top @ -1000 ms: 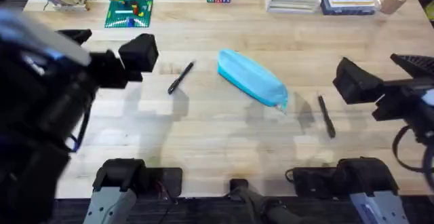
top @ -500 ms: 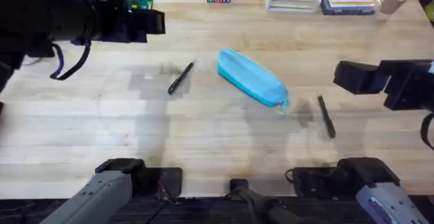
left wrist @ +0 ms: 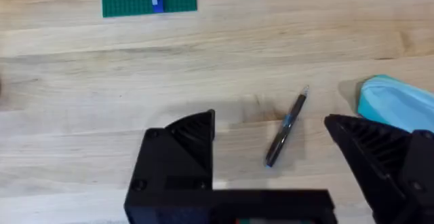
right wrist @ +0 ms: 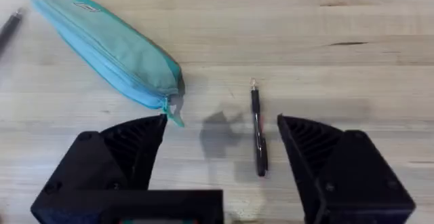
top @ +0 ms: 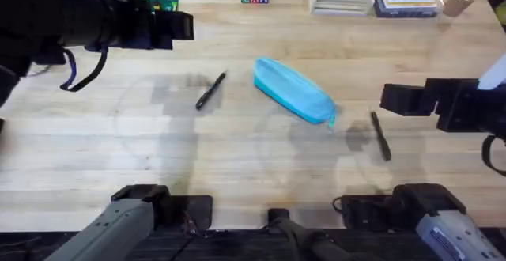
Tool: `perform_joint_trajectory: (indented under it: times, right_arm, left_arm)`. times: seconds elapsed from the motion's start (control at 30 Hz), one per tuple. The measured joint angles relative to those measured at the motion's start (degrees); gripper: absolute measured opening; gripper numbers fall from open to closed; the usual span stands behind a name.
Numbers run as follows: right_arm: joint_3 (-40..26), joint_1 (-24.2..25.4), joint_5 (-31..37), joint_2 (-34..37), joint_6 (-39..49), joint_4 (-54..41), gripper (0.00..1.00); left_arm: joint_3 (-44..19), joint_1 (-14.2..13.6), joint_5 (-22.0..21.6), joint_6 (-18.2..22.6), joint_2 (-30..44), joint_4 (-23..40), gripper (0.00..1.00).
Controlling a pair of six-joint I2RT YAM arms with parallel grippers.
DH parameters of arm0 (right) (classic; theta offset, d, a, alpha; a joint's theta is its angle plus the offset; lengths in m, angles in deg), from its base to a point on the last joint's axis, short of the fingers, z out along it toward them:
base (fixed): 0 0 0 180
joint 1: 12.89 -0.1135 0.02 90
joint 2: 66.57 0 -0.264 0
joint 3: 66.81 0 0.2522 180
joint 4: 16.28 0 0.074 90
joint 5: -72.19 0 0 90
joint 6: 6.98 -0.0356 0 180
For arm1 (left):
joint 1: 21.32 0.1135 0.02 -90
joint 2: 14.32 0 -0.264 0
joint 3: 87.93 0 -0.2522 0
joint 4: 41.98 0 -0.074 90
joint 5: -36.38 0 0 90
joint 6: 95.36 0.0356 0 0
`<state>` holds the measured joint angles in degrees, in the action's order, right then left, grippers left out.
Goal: Unzip the bag, pick up the pens from the table one at a time and place them inside, then zip the bag closed.
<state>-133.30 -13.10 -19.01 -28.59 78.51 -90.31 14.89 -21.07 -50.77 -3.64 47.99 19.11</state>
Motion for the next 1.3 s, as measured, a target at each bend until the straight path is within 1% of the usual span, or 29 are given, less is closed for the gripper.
perform_joint_trajectory:
  times: [0.1,0.13,0.23,0.3,0.33,0.43,0.57,0.6,0.63,0.73,0.8,0.9,1.07,1.2,1.23,1.27,1.3]
  right_arm:
    - [0.0,0.0,0.0,0.0,0.0,0.0,0.996]
    - [0.0,0.0,0.0,0.0,0.0,0.0,0.996]
    - [0.0,0.0,-0.1,0.0,0.0,0.0,0.996]
    - [0.0,0.0,-0.1,0.0,0.0,0.0,0.996]
    - [0.0,0.0,-0.1,0.0,0.0,0.0,0.996]
    - [0.0,0.0,-0.1,0.0,0.0,0.0,0.996]
    - [0.0,0.0,-0.1,0.0,0.0,0.0,0.996]
    - [0.0,0.0,-0.1,0.0,0.0,0.0,0.996]
    - [0.0,0.0,-0.1,0.0,0.0,0.0,0.997]
    - [0.0,0.0,-0.1,0.0,0.0,0.0,0.996]
    - [0.0,0.0,-0.1,0.0,0.0,0.0,0.996]
    - [0.0,0.0,-0.1,0.0,0.0,0.0,0.996]
    - [0.0,0.0,-0.1,0.0,0.0,0.0,0.995]
    - [0.0,0.0,-0.1,0.0,0.0,0.0,0.996]
    - [0.0,0.0,-0.1,0.0,0.0,0.0,0.996]
    - [0.0,0.0,-0.1,0.0,0.0,0.0,0.996]
    - [0.0,0.0,-0.1,0.0,0.0,0.0,0.996]
  left_arm:
    - [0.0,0.0,0.6,0.2,0.0,-1.0,0.993]
    - [0.0,0.0,1.1,0.8,0.0,-1.3,0.993]
    - [0.0,0.0,4.1,4.7,0.0,-2.3,0.992]
    - [0.0,0.1,6.9,7.9,0.1,-3.6,0.992]
    - [-0.5,1.0,11.9,12.6,1.4,-4.6,0.992]
    - [-2.4,1.9,16.8,16.9,4.7,-3.7,0.991]
    - [-7.2,1.9,23.9,23.7,11.4,-0.9,0.991]
    - [-10.7,1.9,28.9,29.1,16.2,0.9,0.991]
    - [-13.1,1.9,34.0,34.5,20.2,1.2,0.992]
    - [-13.7,1.9,38.9,38.8,23.1,-0.2,0.992]
    - [-13.7,1.9,41.0,40.5,24.6,-1.4,0.993]
    - [-13.8,1.9,42.7,42.0,26.6,-2.4,0.993]
    - [-13.8,1.9,44.0,43.0,29.5,-2.8,0.993]
    - [-13.8,1.9,46.2,43.6,31.8,-5.7,0.993]
    - [-13.8,1.9,47.1,44.2,32.4,-6.1,0.993]
    - [-13.8,1.9,50.2,47.7,33.8,-6.0,0.992]
    - [-13.8,1.9,51.5,49.3,34.3,-6.0,0.991]
